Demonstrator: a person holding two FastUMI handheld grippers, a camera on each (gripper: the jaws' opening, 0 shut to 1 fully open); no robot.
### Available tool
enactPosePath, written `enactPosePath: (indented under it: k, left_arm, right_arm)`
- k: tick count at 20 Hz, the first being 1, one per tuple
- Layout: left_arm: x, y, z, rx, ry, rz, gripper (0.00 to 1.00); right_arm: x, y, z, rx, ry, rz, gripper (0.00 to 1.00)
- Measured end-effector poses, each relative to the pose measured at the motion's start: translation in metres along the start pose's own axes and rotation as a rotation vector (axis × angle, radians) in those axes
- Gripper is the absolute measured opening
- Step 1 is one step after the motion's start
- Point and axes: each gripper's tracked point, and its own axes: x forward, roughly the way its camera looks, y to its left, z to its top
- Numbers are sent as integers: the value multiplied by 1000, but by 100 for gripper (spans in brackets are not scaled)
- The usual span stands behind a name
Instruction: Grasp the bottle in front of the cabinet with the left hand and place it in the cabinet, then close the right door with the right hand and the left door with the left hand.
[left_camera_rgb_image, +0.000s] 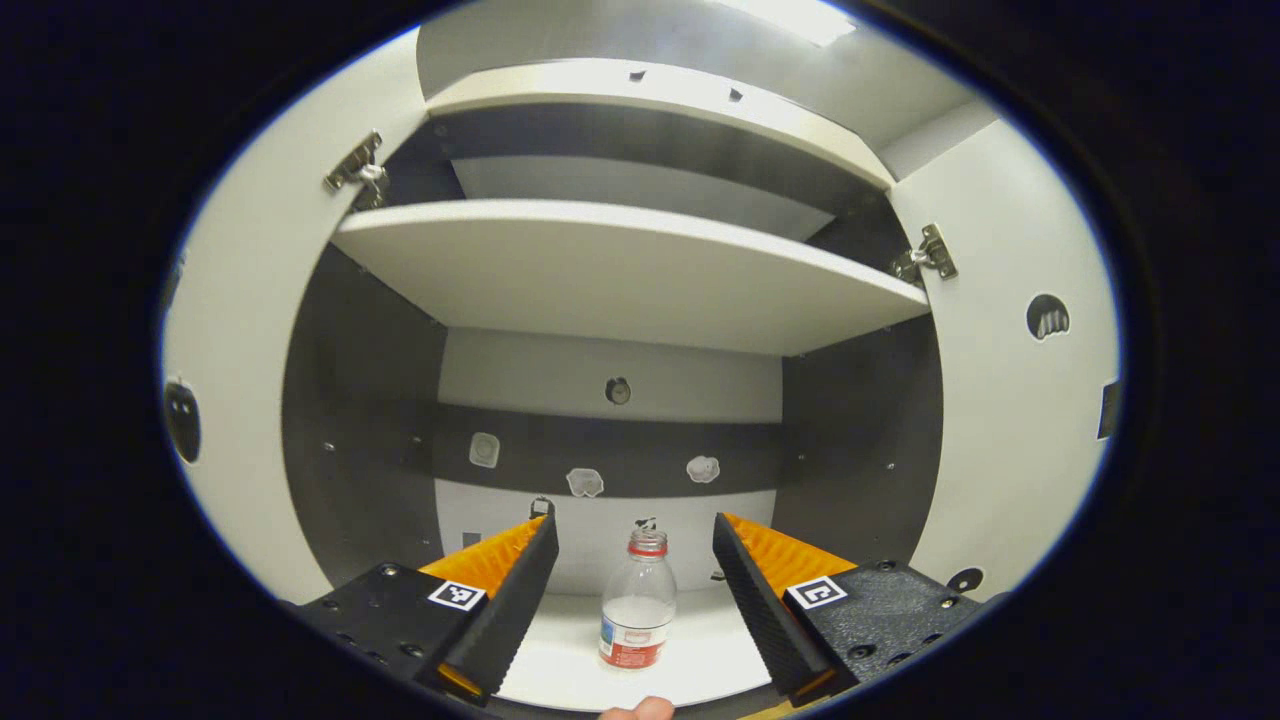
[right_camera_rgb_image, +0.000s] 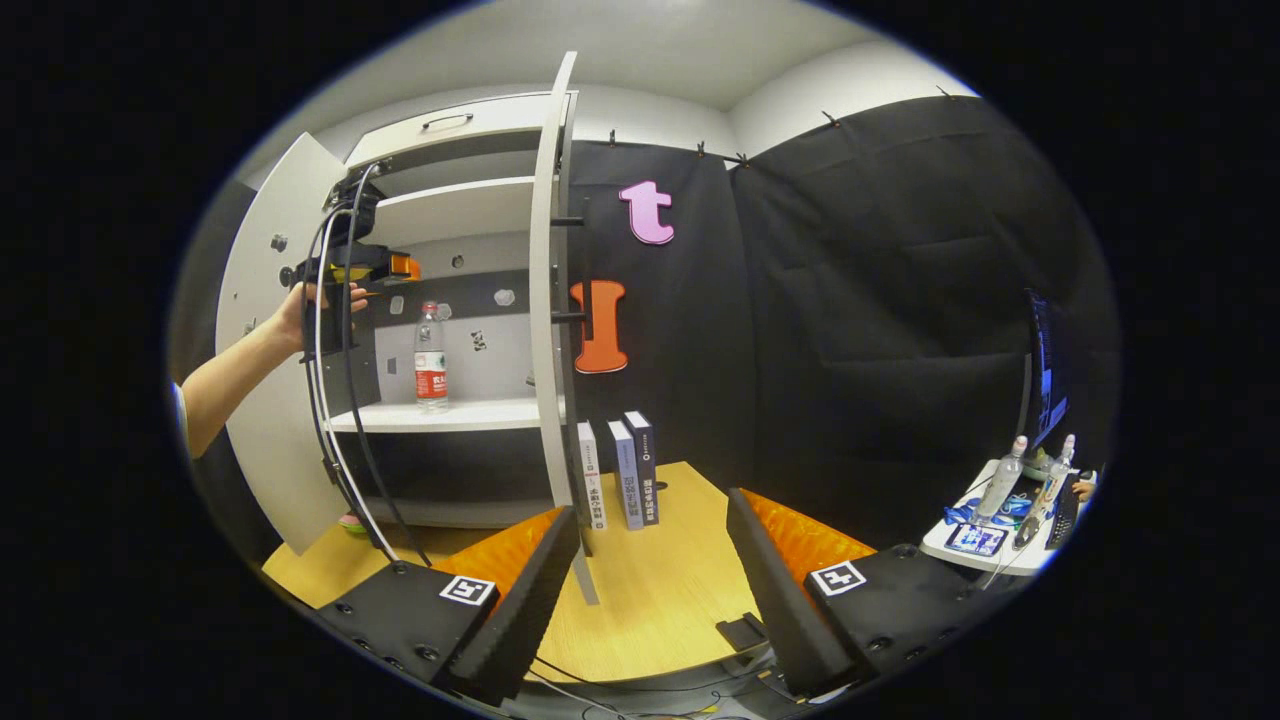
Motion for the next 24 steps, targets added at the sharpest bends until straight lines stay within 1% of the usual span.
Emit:
enactPosePath:
  k: [2,4,5,6,7,8,11,14,17,19,22,24]
  left_arm:
    - [-25,-6,6,-9,-6,-26,92]
    - [-55,-6,3,-38,-2,-30,95]
    - [-71,-4,0,-56,-5,-28,95]
    - [-92,-2,-2,-73,-6,-25,92]
    - [-109,1,-8,-83,-4,-23,92]
    - [-125,5,-16,-86,5,-14,95]
    - [-176,13,-51,-78,37,12,95]
    - [-218,22,-84,-73,47,66,95]
    - [-252,30,-101,-82,19,120,95]
    - [-273,34,-108,-49,-10,158,95]
    - [-300,29,-117,-10,-22,179,95]
    - [-315,29,-120,15,-29,207,95]
  right_arm:
    - [2,10,6,6,-10,34,98]
    - [3,18,12,7,-25,64,98]
    - [4,22,14,3,-32,76,98]
    - [4,26,15,-2,-36,86,98]
    - [6,31,16,-8,-42,100,98]
    - [6,36,17,-12,-47,115,98]
    - [9,50,20,-6,-63,157,98]
    - [13,67,21,3,-64,197,98]
    - [16,77,22,5,-68,224,98]
    - [17,83,19,7,-62,237,98]
    - [16,88,16,18,-53,249,98]
    - [17,90,13,19,-46,251,98]
